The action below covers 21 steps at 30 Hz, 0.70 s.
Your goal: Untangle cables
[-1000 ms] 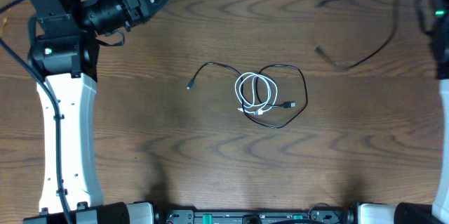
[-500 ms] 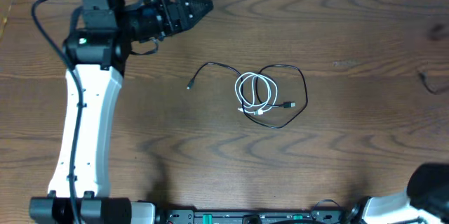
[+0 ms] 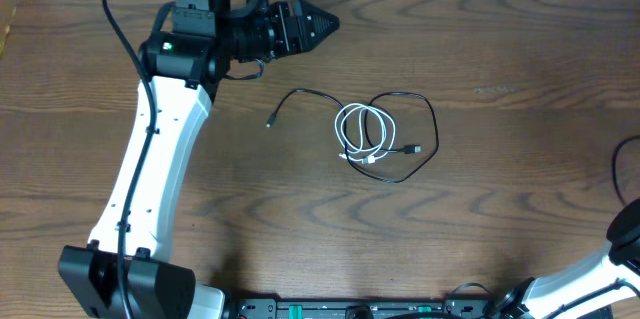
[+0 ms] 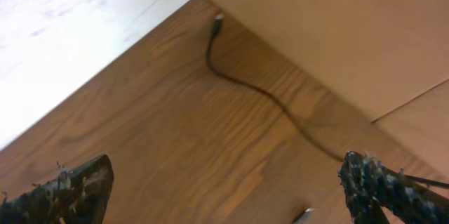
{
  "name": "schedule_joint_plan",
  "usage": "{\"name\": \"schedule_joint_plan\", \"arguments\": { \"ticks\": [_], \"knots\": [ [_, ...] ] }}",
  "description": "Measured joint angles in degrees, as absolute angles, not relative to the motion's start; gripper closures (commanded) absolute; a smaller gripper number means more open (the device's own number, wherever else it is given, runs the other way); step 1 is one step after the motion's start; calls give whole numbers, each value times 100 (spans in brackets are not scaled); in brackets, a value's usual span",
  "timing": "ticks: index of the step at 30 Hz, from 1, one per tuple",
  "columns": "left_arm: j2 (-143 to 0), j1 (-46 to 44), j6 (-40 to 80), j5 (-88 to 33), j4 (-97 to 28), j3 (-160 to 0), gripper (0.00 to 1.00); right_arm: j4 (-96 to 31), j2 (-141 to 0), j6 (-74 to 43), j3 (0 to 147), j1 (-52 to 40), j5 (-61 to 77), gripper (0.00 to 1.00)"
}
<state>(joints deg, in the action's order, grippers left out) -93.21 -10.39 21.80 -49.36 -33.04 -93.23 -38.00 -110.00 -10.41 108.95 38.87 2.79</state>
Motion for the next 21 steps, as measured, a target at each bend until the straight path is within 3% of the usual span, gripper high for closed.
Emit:
{"name": "schedule_joint_plan", "arguments": {
  "ticks": [14,21],
  "knots": [
    [-9323,-1273,1737,-4735,-3767,-9323,36,-5299,-9242,-1280,10903,3682,1664,1],
    [-9400,-1824,1326,-4178,-4445,-9323,36,-6482,-8709,-797,10932,3452,2746,1]
  ]
}}
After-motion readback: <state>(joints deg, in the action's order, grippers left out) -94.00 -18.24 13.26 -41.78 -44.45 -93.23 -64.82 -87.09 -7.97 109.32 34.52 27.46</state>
